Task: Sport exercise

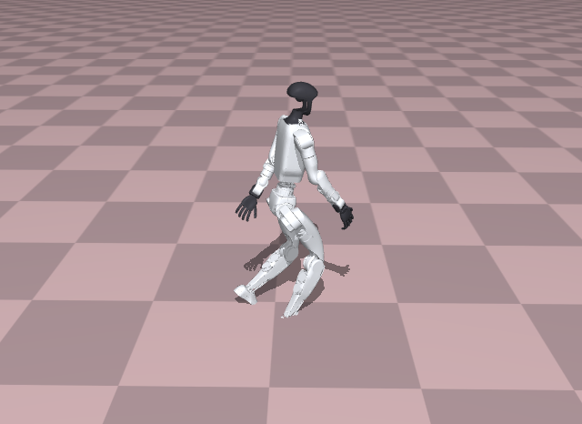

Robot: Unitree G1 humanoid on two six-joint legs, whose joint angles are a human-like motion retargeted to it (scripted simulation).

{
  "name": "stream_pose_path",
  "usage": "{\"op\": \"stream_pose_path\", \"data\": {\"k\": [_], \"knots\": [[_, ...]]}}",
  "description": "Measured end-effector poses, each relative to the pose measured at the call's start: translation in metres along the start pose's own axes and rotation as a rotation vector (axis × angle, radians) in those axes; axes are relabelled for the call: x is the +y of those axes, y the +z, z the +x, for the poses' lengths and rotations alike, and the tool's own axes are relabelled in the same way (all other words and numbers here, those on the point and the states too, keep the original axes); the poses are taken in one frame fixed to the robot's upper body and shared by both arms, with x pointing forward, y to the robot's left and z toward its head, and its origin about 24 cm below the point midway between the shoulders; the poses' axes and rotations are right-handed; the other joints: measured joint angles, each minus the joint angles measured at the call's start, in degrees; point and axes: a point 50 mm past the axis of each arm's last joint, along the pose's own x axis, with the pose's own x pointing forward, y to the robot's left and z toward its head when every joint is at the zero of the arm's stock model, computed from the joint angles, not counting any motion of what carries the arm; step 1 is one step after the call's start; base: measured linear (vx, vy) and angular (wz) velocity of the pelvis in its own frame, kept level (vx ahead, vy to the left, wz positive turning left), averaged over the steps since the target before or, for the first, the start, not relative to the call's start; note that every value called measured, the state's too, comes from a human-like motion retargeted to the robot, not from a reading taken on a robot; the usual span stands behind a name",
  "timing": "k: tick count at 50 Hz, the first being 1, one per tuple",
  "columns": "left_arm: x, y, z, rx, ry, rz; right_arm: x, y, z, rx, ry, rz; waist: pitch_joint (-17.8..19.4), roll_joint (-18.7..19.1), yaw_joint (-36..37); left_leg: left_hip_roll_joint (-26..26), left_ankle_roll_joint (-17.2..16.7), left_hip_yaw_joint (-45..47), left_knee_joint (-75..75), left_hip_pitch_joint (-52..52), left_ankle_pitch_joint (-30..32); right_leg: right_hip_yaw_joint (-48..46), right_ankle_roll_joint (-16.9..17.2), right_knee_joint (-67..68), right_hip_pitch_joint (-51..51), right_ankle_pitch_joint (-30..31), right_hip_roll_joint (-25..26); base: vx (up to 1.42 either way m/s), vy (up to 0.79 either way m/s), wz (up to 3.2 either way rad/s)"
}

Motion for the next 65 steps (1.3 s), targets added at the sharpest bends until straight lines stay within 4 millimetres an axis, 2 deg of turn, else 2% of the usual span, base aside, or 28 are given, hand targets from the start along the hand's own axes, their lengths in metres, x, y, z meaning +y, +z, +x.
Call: {"op": "stream_pose_path", "data": {"k": [6,10,12,13,15,17,20,25,65], "knots": [[0.010,0.005,-0.003,-0.010,0.036,-0.001,0.003,-0.007,0.000,0.023,-0.007,0.015,0.3,0.7,0.4,0.3,-1.6,-2.1,1.8,-1.2,3.3,-0.6,0.2,-0.9,0.8,0.5,1.2,0.01,-0.04,-0.17],[0.020,0.012,-0.007,-0.026,0.072,0.001,0.005,-0.016,-0.002,0.051,-0.012,0.028,0.6,1.2,0.8,-0.2,-3.7,-4.5,3.0,-2.6,7.8,-1.0,0.2,-1.7,1.6,1.2,2.1,0.01,-0.04,-0.29],[0.030,0.021,-0.011,-0.048,0.105,0.001,0.003,-0.028,-0.004,0.082,-0.021,0.038,0.8,1.4,1.1,-2.1,-7.4,-7.4,3.4,-4.3,13.7,-1.0,0.2,-2.0,2.1,1.3,2.7,-0.01,0.01,-0.52],[0.036,0.027,-0.014,-0.066,0.127,0.001,0.001,-0.036,-0.006,0.105,-0.029,0.043,0.9,1.6,1.3,-4.2,-10.7,-9.7,3.5,-5.5,18.2,-0.9,0.1,-2.1,2.4,1.2,3.0,-0.03,0.10,-0.76],[0.056,0.049,-0.026,-0.126,0.193,0.002,-0.008,-0.062,-0.014,0.176,-0.061,0.050,1.0,1.7,1.9,-12.3,-21.3,-15.3,3.0,-8.4,28.8,-0.4,0.3,-2.1,2.8,-0.3,3.0,-0.02,0.27,-0.90],[0.078,0.072,-0.042,-0.196,0.269,0.000,-0.021,-0.089,-0.025,0.254,-0.100,0.058,0.2,1.5,1.9,-17.8,-24.1,-15.5,2.2,-10.6,34.4,-0.5,0.8,-2.9,3.0,-1.7,1.6,0.03,0.38,-0.48],[0.098,0.093,-0.059,-0.259,0.343,-0.007,-0.032,-0.112,-0.036,0.322,-0.137,0.072,-0.7,0.8,1.4,-20.6,-24.1,-14.2,1.3,-12.2,37.4,-0.9,0.8,-3.3,2.9,-2.5,-0.1,0.05,0.14,-0.07],[0.105,0.097,-0.064,-0.275,0.362,-0.034,-0.034,-0.120,-0.040,0.343,-0.145,0.101,-1.3,0.1,0.9,-22.0,-24.1,-14.0,0.5,-12.8,38.1,-1.4,0.8,-3.7,2.8,-2.2,-1.0,0.00,0.00,0.00],[0.114,0.102,-0.073,-0.300,0.388,-0.135,-0.041,-0.121,-0.041,0.344,-0.175,0.181,-1.1,-0.9,-0.1,-24.1,-24.1,-14.0,-0.6,-12.3,37.3,-0.3,0.8,-3.5,2.9,-2.2,-0.1,0.00,0.00,0.00]]}}
